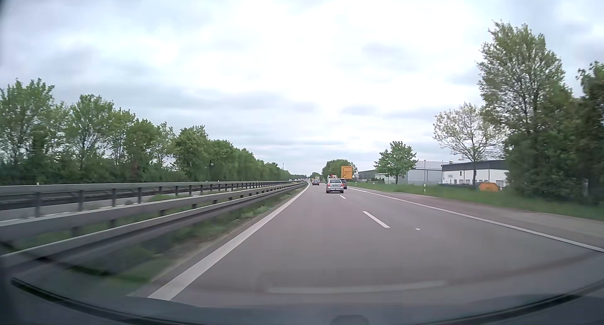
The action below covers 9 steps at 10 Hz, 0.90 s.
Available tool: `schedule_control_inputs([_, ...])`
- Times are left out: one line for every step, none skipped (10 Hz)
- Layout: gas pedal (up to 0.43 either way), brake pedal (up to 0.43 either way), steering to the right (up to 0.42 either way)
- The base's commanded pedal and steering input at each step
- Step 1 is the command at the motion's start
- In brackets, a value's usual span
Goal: Follow the waypoints while adhering to traffic rules and regulations
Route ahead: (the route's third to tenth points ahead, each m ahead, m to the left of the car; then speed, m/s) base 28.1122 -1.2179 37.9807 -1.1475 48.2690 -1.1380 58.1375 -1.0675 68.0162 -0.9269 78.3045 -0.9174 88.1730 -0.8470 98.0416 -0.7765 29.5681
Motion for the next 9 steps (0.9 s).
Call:
schedule_control_inputs([0.059,0.000,0.000])
schedule_control_inputs([0.260,0.000,0.000])
schedule_control_inputs([0.299,0.000,-0.001])
schedule_control_inputs([0.311,0.000,-0.001])
schedule_control_inputs([0.311,0.000,-0.001])
schedule_control_inputs([0.311,0.000,-0.001])
schedule_control_inputs([0.311,0.000,-0.001])
schedule_control_inputs([0.311,0.000,-0.001])
schedule_control_inputs([0.311,0.000,-0.001])
